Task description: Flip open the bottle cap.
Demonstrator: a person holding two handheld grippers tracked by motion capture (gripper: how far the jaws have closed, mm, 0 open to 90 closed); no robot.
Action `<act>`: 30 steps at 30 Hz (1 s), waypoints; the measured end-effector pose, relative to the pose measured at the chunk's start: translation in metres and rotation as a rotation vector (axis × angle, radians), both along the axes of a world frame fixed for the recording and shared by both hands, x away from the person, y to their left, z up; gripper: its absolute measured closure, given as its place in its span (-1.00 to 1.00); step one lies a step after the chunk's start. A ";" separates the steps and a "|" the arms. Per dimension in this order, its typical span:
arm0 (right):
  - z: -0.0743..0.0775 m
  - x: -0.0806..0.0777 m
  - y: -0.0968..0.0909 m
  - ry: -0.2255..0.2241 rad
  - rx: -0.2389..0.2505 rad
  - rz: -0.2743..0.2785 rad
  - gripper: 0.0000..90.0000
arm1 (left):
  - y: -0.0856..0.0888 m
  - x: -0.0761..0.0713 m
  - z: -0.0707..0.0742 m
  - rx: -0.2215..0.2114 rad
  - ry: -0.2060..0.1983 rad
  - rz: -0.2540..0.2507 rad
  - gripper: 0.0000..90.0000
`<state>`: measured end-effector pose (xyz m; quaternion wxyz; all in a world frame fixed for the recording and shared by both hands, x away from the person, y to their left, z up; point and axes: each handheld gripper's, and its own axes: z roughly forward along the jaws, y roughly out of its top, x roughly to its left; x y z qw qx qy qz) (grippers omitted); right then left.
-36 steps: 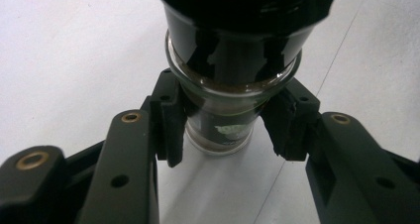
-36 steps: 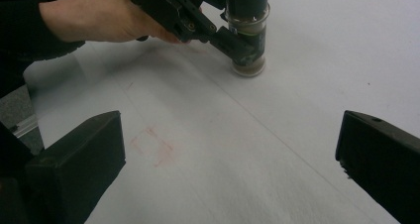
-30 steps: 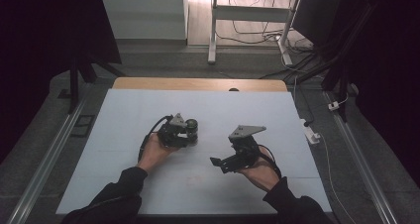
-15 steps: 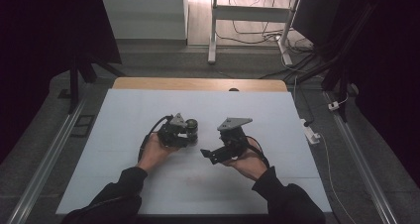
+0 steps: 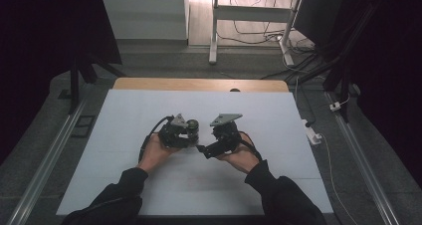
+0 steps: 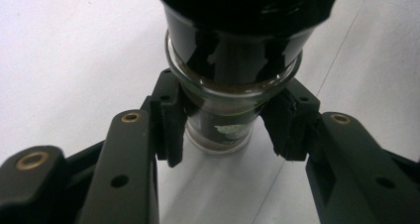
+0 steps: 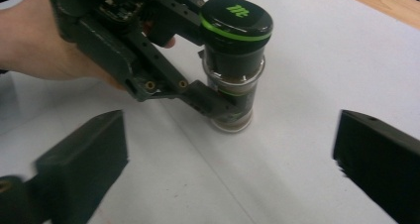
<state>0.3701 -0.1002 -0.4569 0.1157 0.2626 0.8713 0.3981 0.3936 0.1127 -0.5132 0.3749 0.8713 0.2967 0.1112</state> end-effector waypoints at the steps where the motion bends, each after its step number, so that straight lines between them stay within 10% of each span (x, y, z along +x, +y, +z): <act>1: 0.000 0.001 0.000 -0.005 -0.004 -0.002 -0.90 | 0.000 0.000 0.000 0.001 0.000 0.000 0.20; 19: -0.002 0.015 0.016 0.034 -0.003 0.099 0.93 | 0.000 0.000 0.000 0.003 0.000 -0.003 0.20; 30: -0.009 0.021 0.026 0.042 -0.009 0.093 0.99 | 0.000 0.000 0.000 0.002 0.004 -0.001 0.20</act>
